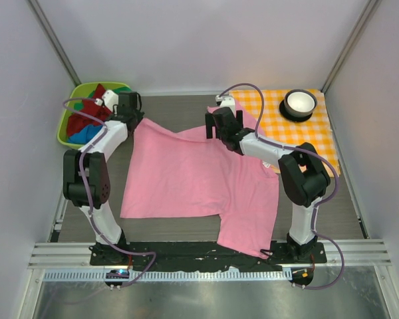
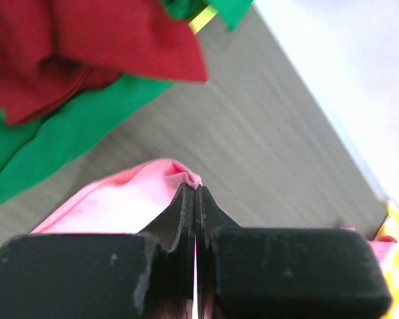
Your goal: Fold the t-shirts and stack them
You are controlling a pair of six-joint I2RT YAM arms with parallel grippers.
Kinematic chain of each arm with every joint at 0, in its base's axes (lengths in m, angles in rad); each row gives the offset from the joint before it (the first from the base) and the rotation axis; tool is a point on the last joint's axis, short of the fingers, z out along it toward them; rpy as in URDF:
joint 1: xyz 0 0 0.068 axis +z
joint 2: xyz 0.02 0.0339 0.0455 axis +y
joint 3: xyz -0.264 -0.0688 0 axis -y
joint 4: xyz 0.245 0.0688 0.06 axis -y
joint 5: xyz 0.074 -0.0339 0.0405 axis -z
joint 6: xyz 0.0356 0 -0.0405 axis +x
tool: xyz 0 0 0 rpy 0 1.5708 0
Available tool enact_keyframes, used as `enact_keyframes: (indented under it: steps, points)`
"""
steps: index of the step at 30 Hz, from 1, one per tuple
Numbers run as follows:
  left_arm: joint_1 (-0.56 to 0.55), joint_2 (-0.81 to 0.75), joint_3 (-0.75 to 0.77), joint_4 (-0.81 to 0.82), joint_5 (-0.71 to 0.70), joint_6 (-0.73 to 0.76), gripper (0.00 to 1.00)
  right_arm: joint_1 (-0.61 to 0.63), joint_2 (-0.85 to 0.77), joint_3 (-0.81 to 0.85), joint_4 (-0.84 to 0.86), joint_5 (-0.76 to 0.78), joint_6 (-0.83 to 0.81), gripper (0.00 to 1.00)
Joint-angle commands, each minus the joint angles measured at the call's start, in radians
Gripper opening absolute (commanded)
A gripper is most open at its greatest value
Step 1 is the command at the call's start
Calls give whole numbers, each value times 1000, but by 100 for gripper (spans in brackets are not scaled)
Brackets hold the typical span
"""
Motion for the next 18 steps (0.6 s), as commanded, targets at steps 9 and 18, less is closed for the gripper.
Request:
enact_keyframes:
  steps: [9, 18]
  points:
    - [5, 265, 257, -139, -62, 14, 100, 2, -36, 6, 36, 126, -11, 100]
    - [-27, 49, 50, -70, -23, -36, 100, -191, 85, 182, -22, 44, 118, 99]
